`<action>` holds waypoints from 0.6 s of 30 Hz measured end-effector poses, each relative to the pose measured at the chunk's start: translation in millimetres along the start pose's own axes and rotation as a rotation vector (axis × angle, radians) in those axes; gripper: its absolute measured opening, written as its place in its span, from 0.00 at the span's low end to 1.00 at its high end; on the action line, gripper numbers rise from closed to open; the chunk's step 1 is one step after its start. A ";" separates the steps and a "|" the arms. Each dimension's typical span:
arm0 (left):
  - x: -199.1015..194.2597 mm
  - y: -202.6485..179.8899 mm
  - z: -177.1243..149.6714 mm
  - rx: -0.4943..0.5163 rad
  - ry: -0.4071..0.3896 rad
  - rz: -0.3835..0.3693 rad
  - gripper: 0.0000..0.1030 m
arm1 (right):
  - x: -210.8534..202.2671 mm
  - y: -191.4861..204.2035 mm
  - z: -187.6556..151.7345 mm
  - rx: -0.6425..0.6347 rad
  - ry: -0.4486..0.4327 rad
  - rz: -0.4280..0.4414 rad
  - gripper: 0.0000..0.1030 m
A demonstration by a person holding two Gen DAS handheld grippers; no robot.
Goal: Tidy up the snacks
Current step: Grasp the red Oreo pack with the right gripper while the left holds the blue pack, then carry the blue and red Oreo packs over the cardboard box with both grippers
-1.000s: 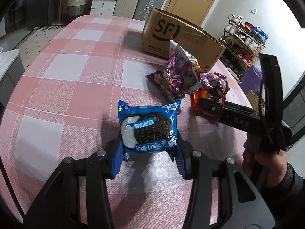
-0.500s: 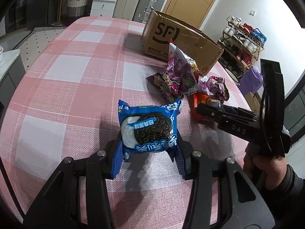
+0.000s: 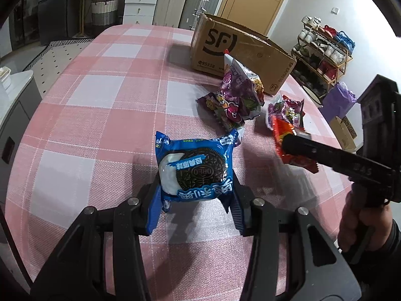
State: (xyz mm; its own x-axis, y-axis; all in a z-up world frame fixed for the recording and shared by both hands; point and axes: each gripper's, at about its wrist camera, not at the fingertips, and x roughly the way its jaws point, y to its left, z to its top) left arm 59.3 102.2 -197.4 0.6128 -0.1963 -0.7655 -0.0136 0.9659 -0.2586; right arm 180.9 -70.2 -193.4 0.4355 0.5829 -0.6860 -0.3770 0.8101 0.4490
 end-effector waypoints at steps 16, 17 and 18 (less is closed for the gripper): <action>-24.7 -33.1 17.0 0.094 -0.047 0.039 0.42 | -76.7 2.8 4.8 0.001 -0.147 0.099 0.49; -26.0 -35.0 19.4 0.100 -0.049 0.036 0.42 | -81.5 2.3 6.2 0.000 -0.156 0.102 0.49; -27.3 -36.6 22.5 0.104 -0.051 0.032 0.42 | -86.6 2.3 7.8 -0.004 -0.165 0.103 0.49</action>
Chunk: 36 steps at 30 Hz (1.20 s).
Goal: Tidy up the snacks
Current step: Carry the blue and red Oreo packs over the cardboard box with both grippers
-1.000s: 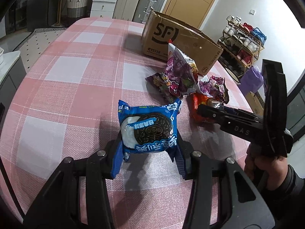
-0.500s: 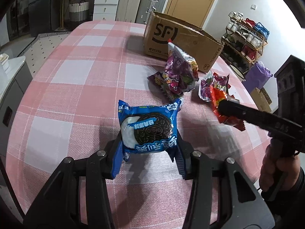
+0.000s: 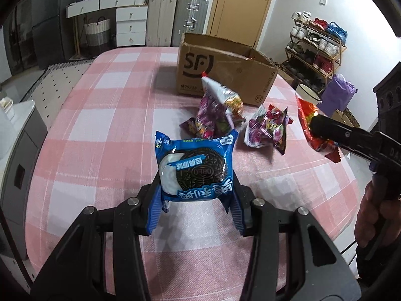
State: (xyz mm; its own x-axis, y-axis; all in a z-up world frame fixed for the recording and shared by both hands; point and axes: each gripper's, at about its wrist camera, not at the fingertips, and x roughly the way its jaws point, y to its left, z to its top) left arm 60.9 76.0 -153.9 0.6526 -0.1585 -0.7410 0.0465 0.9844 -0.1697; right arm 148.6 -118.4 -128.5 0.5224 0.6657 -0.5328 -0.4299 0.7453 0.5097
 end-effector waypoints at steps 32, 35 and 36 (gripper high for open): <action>-0.6 -27.9 196.8 0.078 -0.061 -0.053 0.42 | -31.6 20.5 156.7 -0.198 -0.136 0.047 0.49; 4.2 -33.9 215.8 0.078 -0.068 -0.048 0.42 | -24.7 17.9 174.0 -0.202 -0.132 0.041 0.49; 6.3 -34.8 221.9 0.076 -0.068 -0.049 0.42 | -22.7 17.1 180.7 -0.204 -0.131 0.037 0.49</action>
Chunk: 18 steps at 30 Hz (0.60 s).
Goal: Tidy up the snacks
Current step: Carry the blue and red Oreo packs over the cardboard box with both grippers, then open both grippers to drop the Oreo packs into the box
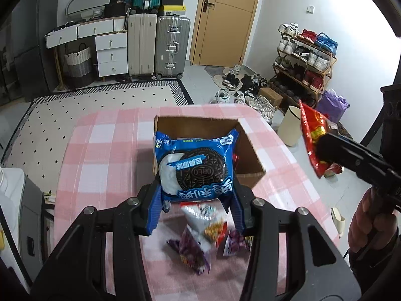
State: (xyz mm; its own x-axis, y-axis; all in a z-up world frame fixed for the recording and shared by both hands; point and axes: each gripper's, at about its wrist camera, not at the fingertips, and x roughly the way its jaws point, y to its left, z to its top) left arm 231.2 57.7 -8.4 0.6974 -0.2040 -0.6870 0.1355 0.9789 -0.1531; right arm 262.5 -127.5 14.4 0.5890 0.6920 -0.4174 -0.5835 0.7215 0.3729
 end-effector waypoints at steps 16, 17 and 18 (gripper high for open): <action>78.5 0.2 79.7 0.029 0.045 0.033 0.42 | 71.1 -46.6 59.0 -0.011 0.048 -0.041 0.49; 85.2 0.3 79.9 0.030 0.054 0.032 0.42 | 78.4 -52.1 58.5 0.001 0.057 -0.049 0.49; 93.7 1.3 80.5 0.030 0.066 0.020 0.42 | 83.8 -56.3 56.9 0.008 0.061 -0.057 0.49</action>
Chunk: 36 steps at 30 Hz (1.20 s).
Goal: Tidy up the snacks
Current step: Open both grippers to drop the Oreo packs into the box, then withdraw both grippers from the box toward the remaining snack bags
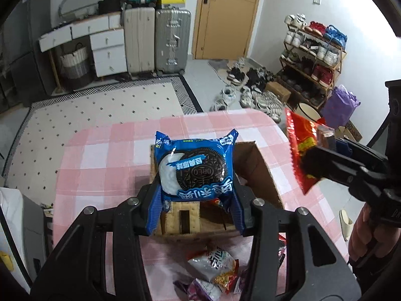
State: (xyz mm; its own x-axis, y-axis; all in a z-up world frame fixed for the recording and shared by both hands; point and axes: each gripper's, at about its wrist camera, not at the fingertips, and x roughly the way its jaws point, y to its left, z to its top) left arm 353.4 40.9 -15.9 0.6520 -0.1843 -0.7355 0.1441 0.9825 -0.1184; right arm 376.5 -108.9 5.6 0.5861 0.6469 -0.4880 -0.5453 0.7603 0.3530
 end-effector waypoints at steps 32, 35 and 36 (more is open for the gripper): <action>74.2 17.9 -22.8 -0.070 0.077 0.014 0.77 | 30.1 -34.3 -35.4 0.043 -0.022 -0.099 0.75; 57.2 16.6 -30.0 -0.068 0.061 0.021 0.77 | 16.0 -23.4 -39.1 0.031 -0.028 -0.103 0.75; 51.2 14.7 -31.6 -0.066 0.056 0.023 0.77 | 12.2 -19.8 -39.6 0.028 -0.031 -0.104 0.75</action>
State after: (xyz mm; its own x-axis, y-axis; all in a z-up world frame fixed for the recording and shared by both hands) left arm 365.3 46.9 -76.3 0.6118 -0.1616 -0.7743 0.0789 0.9865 -0.1436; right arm 370.7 -118.4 -38.9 0.6569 0.5660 -0.4982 -0.4643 0.8242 0.3242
